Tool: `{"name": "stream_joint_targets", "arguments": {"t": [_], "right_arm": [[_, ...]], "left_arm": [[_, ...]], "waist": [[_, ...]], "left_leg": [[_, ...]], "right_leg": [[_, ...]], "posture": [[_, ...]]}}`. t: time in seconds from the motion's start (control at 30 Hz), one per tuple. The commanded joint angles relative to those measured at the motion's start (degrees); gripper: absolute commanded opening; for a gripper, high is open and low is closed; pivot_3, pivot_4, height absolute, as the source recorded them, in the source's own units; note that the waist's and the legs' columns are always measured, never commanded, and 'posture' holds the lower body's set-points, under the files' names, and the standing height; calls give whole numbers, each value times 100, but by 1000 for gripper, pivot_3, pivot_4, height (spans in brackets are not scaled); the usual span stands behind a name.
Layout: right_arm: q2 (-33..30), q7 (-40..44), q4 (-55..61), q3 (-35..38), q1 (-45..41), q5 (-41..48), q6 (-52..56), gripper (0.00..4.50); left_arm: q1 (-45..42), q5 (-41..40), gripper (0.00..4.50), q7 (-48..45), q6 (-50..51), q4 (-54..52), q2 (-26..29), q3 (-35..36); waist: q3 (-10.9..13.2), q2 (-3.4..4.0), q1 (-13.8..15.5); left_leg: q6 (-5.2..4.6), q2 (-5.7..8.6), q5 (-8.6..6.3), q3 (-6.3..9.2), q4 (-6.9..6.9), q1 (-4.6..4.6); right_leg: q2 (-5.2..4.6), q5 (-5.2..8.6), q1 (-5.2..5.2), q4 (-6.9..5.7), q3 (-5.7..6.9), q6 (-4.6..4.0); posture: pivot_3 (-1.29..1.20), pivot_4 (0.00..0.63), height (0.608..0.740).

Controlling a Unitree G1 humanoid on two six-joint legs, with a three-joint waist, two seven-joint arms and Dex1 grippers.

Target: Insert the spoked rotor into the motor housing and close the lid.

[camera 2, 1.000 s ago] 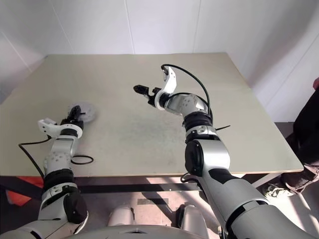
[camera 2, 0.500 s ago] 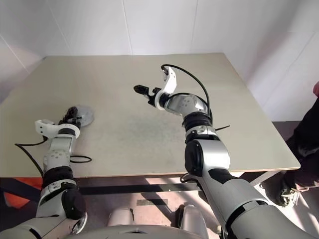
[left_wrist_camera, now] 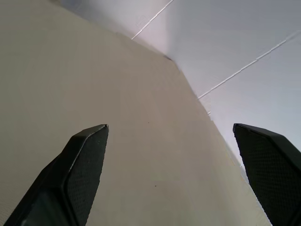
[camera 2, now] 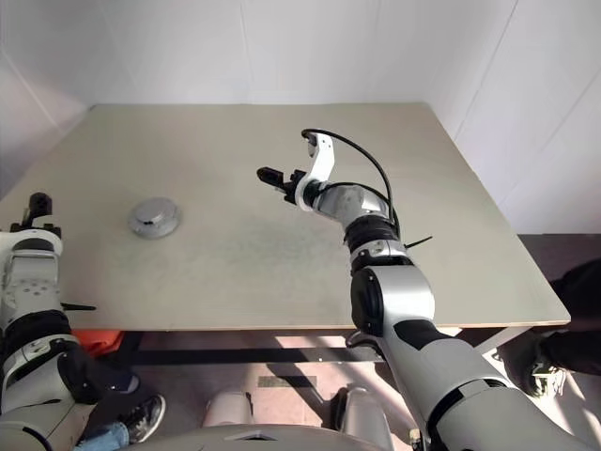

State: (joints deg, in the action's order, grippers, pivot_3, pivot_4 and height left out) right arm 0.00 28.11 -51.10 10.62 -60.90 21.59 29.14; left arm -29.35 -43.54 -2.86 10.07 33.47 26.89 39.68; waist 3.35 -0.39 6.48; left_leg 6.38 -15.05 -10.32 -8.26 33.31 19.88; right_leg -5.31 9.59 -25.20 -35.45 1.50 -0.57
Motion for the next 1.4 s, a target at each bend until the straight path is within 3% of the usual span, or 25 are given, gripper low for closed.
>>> {"name": "stream_joint_targets", "arguments": {"t": [0.03,0.3,0.47,0.7,0.9,1.1,1.4], "right_arm": [[-576,1556,1178,-678,294,-181,-333,4500],[-2358,3998,2756,-1473,1286,-249,-637,4500],[-2671,3737,2336,-1914,1962,-1015,-1182,4500],[-2349,3142,2659,-1655,2134,-918,-1016,4500],[-2371,3196,2634,-1651,2139,-934,-1045,4500],[-2086,2743,2065,-1586,1673,-1058,-1255,4500],[-2216,2660,2359,-1552,1928,-1050,-1225,4500]], "left_arm": [[-93,302,4484,-1145,532,-782,179,-971],[145,677,4484,-3485,1602,-2133,348,-2980],[435,1387,4484,-4005,1534,-2148,134,-3978],[687,1449,4484,-3750,1700,-2307,-207,-3780],[973,1508,4484,-3690,1803,-2651,-234,-3730],[868,1465,4484,-3673,1855,-2651,-197,-3510],[717,1694,4484,-3549,1785,-2444,-515,-3635]], "waist": [[1,-14,58],[2,-20,51],[2,-18,-88],[6,-10,-129],[5,-10,-104],[5,-9,-123],[5,-9,-95]], "left_leg": [[0,0,0,0,3,1],[-8,0,-4,-3,3,3],[-17,0,-8,-11,3,-14],[-14,0,-3,-10,7,-14],[-21,2,-6,-10,8,-21],[-23,1,-7,-10,7,-21],[-29,2,-11,-10,6,-12]], "right_leg": [[0,0,1,0,0,0],[5,0,14,-4,-1,-4],[7,2,13,-20,-7,-9],[9,-7,3,-28,-7,-20],[6,-7,19,-19,-9,-21],[8,-7,16,-21,-8,-21],[6,-7,17,-11,-6,-21]], "posture": [[0,0,740],[0,0,740],[0,0,740],[0,0,740],[0,0,740],[0,0,740],[0,0,740]]}}
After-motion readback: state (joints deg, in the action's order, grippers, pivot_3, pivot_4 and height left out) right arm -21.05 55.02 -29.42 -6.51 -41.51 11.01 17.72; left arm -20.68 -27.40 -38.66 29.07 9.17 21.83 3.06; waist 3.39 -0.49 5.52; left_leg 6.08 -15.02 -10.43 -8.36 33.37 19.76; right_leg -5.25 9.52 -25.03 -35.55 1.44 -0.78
